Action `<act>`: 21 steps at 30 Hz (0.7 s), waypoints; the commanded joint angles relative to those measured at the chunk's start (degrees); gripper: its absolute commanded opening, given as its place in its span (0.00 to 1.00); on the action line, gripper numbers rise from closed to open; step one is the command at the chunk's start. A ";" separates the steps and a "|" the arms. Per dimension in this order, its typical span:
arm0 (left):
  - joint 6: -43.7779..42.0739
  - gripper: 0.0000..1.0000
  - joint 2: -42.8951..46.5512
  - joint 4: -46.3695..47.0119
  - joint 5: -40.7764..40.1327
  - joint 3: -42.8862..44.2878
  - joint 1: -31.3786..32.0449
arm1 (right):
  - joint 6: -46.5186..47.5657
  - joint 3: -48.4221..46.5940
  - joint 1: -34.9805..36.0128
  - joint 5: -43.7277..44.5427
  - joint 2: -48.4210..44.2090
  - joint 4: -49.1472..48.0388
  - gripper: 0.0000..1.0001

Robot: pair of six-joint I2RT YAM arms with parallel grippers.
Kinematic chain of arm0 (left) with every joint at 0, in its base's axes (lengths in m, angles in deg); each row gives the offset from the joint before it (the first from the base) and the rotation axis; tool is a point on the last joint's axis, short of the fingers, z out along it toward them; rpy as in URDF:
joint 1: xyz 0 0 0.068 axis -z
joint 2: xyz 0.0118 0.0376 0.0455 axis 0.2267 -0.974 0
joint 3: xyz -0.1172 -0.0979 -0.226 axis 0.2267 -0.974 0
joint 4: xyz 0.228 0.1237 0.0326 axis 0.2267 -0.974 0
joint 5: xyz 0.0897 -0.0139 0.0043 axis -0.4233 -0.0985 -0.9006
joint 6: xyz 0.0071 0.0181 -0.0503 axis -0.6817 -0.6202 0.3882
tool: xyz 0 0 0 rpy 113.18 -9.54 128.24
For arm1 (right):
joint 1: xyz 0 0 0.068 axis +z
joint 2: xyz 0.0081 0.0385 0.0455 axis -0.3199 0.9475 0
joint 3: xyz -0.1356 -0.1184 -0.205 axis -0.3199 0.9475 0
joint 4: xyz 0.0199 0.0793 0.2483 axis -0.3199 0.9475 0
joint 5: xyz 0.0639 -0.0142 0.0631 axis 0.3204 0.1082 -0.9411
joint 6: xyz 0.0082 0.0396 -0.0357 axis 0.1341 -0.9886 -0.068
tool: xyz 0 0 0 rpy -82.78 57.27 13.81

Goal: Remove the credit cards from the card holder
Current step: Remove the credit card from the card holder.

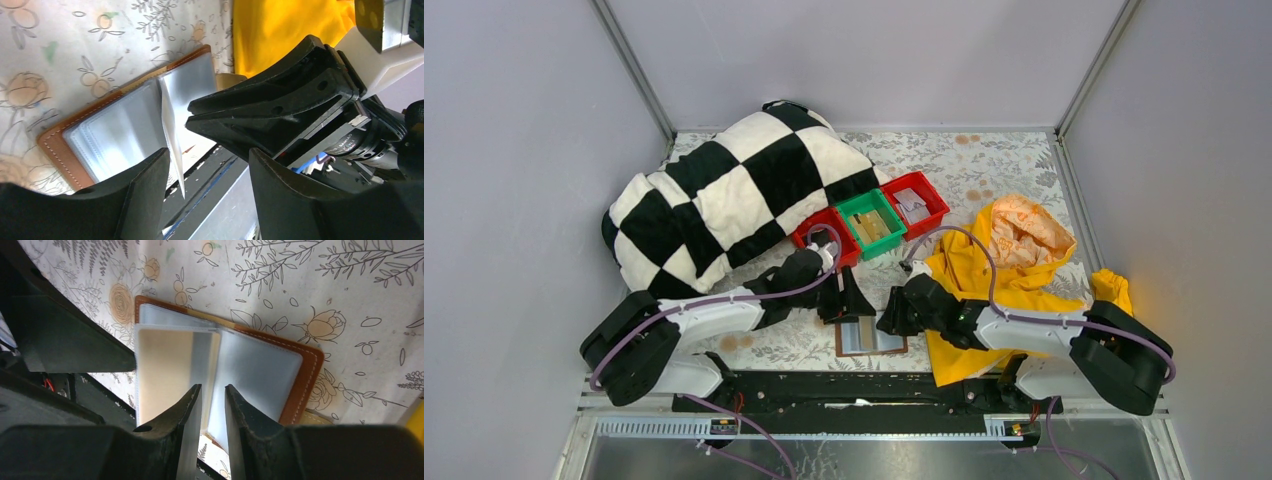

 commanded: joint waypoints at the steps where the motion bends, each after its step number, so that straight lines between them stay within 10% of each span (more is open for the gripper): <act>1: 2.23 0.63 -2.05 7.93 3.51 0.29 1.20 | -0.65 0.32 0.12 3.12 -3.62 1.68 0.31; 21: 8.06 0.63 -10.10 21.72 8.31 3.53 6.06 | -7.75 2.17 -0.05 21.01 -18.48 22.78 0.33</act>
